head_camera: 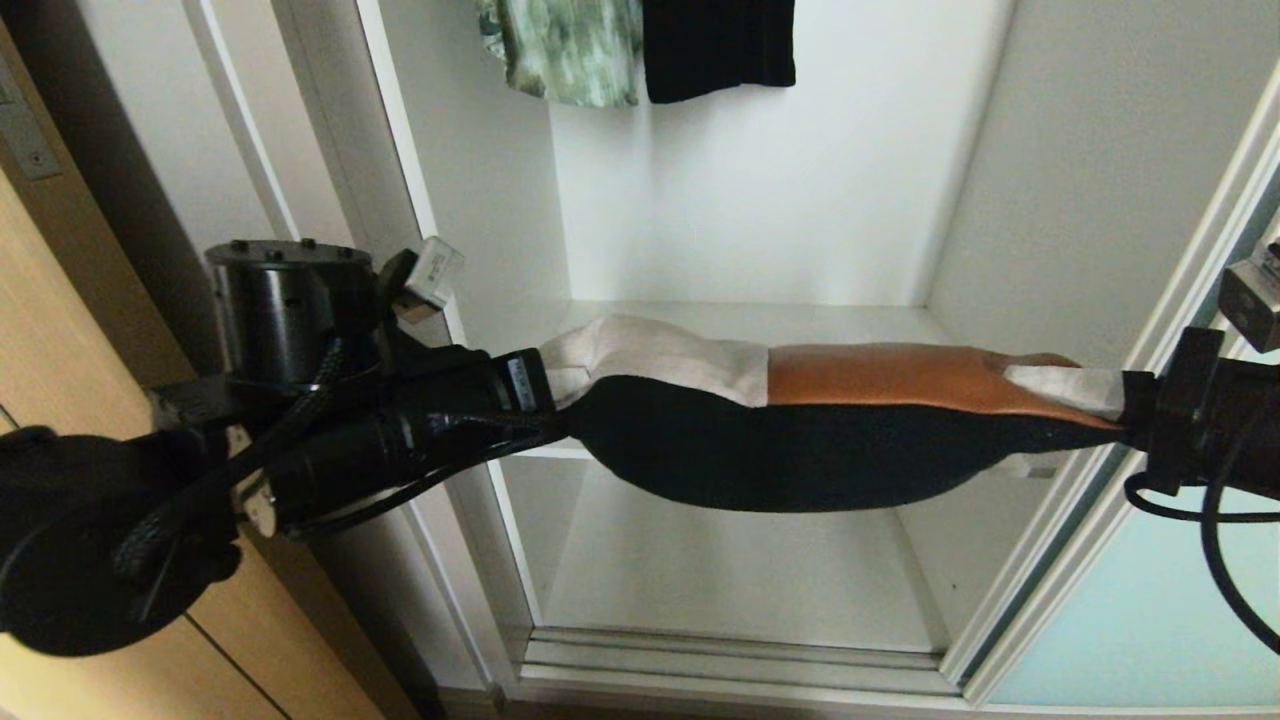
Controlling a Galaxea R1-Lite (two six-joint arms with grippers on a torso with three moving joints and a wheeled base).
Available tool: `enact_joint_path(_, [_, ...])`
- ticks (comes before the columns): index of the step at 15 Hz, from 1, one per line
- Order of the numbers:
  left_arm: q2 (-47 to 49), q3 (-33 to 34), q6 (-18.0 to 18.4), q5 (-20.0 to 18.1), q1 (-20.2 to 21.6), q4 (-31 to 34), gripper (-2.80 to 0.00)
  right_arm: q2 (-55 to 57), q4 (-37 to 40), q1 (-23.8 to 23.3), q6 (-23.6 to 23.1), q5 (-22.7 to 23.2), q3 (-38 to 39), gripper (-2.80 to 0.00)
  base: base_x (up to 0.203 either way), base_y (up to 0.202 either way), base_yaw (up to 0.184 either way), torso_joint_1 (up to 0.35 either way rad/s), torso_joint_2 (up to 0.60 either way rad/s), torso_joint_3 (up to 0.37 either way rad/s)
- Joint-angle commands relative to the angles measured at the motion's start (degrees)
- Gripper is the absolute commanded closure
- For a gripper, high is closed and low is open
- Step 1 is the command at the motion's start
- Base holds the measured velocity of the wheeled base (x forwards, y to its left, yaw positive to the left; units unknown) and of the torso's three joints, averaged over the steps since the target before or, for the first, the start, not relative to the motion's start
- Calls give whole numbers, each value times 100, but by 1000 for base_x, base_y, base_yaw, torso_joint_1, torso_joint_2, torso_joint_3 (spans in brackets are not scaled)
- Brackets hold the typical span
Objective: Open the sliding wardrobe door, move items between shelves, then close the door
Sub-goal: Place the pillow on the lower shelf
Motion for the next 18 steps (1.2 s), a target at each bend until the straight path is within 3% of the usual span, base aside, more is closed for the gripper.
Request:
enact_joint_path(1, [-792,449,5,-23,-97,-34,0,-897,548,16,32,12,88,0,0,0,0,0,0,0])
enact_joint_path(8, [-2176,1494,6,-68,-527,5,0,-2290,2001,22,71,36,185,0,0,0,0,0,0,0])
enact_joint_path(13, [-2341,2190,5,-70,-778,-27,0,-2569,2209,23,104,59,417,0,0,0,0,0,0,0])
enact_joint_path(18, [-2290,2217,-3,-43,-941,-38,0,-2609,2221,49,98,34,553,0,-52,0,0,4,1,1])
